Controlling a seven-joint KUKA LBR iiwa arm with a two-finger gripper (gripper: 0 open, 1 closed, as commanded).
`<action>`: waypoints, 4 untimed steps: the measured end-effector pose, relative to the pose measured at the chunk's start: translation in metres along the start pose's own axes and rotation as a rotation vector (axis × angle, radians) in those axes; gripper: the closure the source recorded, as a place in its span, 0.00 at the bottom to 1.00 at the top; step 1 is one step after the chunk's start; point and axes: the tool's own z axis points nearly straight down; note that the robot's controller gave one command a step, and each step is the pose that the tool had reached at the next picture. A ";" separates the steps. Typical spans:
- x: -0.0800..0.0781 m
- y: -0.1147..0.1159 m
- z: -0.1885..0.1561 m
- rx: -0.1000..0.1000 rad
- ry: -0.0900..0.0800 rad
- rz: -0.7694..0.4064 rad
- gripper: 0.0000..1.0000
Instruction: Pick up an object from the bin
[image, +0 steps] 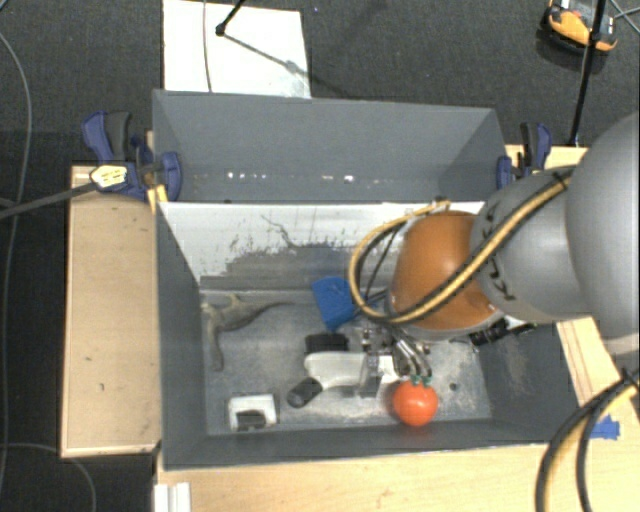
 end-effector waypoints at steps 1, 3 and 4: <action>0.000 0.000 -0.001 0.000 -0.001 0.000 1.00; 0.000 0.000 -0.012 -0.001 -0.003 0.000 1.00; 0.001 0.000 -0.024 0.000 0.003 0.000 1.00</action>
Offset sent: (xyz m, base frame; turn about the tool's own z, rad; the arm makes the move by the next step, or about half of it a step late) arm -0.0001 -0.0002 0.0029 0.0000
